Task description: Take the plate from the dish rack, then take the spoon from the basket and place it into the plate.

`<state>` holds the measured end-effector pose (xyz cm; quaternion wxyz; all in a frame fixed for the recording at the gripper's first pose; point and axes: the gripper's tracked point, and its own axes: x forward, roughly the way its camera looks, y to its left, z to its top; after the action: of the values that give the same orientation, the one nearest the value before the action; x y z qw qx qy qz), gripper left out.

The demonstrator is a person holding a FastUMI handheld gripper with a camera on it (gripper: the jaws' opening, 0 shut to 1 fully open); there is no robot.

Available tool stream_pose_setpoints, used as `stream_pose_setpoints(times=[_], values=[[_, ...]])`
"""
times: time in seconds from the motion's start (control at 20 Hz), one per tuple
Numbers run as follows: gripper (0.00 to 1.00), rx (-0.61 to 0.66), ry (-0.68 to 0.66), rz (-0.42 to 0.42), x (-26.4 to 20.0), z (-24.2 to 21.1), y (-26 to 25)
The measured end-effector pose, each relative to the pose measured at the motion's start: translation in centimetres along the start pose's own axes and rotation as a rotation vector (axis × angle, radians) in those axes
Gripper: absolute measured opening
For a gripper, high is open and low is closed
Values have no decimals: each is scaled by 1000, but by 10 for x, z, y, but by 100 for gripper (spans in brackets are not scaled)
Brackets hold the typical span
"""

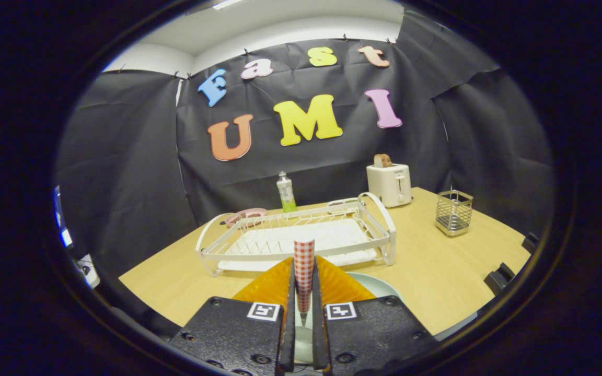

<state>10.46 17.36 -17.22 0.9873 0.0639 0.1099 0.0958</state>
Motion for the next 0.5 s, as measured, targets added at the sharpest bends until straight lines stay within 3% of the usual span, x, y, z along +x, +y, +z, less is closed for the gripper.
stream_pose_setpoints(times=[0.15, 0.5], values=[[24, 8, -19, -4, -10, 11, -17], [82, 51, -33, -46, -34, 51, -62]])
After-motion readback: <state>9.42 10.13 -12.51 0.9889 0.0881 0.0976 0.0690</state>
